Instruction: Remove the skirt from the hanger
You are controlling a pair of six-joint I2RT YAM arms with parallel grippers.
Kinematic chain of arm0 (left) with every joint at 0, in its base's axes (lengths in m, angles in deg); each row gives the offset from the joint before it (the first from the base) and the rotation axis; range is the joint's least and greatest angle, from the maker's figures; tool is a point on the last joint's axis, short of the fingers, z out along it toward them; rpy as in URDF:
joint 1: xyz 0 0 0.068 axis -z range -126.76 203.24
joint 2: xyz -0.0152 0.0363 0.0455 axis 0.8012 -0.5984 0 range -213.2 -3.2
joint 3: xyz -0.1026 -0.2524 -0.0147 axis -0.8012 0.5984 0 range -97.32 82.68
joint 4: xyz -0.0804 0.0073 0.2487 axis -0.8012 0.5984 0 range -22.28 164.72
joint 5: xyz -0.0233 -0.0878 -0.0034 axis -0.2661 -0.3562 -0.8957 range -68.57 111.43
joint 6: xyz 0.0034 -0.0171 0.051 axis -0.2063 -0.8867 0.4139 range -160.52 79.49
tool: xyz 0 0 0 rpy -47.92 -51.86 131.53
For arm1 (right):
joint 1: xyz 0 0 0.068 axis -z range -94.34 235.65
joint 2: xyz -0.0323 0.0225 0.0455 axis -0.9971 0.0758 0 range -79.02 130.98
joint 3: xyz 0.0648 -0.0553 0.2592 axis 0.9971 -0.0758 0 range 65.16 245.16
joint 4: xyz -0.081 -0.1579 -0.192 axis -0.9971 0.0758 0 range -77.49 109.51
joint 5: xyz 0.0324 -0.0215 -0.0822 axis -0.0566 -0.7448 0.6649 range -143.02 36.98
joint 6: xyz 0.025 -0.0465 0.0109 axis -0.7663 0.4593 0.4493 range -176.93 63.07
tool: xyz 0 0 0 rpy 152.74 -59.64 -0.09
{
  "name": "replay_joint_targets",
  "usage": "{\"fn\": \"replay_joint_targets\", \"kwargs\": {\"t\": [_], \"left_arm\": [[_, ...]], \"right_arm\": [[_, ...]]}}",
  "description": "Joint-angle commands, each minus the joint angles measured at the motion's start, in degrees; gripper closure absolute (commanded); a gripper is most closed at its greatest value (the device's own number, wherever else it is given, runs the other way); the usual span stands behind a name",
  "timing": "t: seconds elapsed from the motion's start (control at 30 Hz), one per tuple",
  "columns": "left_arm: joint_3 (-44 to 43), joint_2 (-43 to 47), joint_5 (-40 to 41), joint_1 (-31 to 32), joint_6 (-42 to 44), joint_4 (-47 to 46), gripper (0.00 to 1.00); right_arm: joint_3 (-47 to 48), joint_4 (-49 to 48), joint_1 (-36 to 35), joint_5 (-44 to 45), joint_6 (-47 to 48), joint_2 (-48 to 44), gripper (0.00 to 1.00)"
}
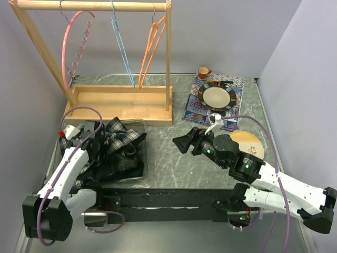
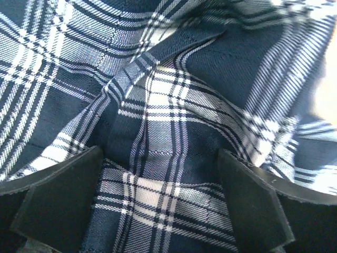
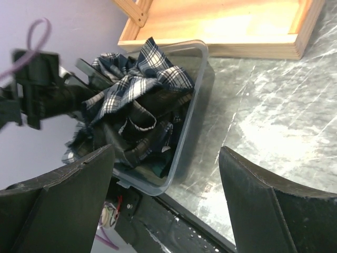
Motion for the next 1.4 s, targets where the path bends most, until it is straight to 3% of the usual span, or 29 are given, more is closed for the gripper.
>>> {"fn": "replay_joint_targets", "kwargs": {"t": [0.0,0.13,0.17,0.3,0.43,0.53,0.57,0.67,0.8,0.9,1.03,1.2,1.37], "left_arm": [[-11.6,-0.2,2.5,0.1,-1.3,9.1,0.01],[-23.2,2.7,3.6,0.2,0.1,14.5,0.03],[-24.1,3.6,3.6,0.2,1.9,14.4,0.03],[-26.8,9.2,2.6,0.2,10.0,8.5,0.03],[-30.1,12.4,-4.9,0.2,21.5,0.2,0.03],[-29.7,14.1,-22.9,0.2,29.5,-7.6,0.03],[-29.0,14.4,-32.1,0.2,30.3,-9.3,0.03],[-25.0,15.6,-45.9,0.2,30.5,-16.4,0.03],[-22.8,16.7,-57.3,0.2,29.7,-20.0,0.03],[-17.4,19.5,-64.9,1.0,28.7,-31.6,0.03],[-14.1,18.9,-69.7,3.6,26.1,-43.8,0.03],[-18.8,14.5,-62.8,15.3,31.0,-42.0,0.03],[-21.4,10.9,-58.9,21.1,32.5,-42.1,0.03]], "right_arm": [[0.8,-1.3,0.3,3.3,1.6,-1.2,0.13],[4.4,4.1,0.2,4.6,1.4,-0.5,0.09],[5.5,5.3,0.2,4.9,1.0,-0.6,0.02],[12.8,10.1,0.3,5.2,1.9,-1.4,0.0],[20.6,18.7,0.2,7.5,3.0,0.4,0.0],[28.2,25.6,0.3,11.7,2.6,3.2,0.0],[31.8,27.1,0.2,13.7,2.2,4.0,0.0],[35.3,29.1,0.3,15.8,1.8,5.8,0.0],[34.7,26.3,0.2,17.4,3.3,4.6,0.0],[33.8,24.7,0.3,16.0,3.5,3.3,0.0],[34.0,23.6,0.3,12.9,2.5,1.9,0.0],[34.2,21.7,0.2,9.4,1.6,0.2,0.0],[33.7,20.9,0.2,8.4,1.1,-0.6,0.0]]}}
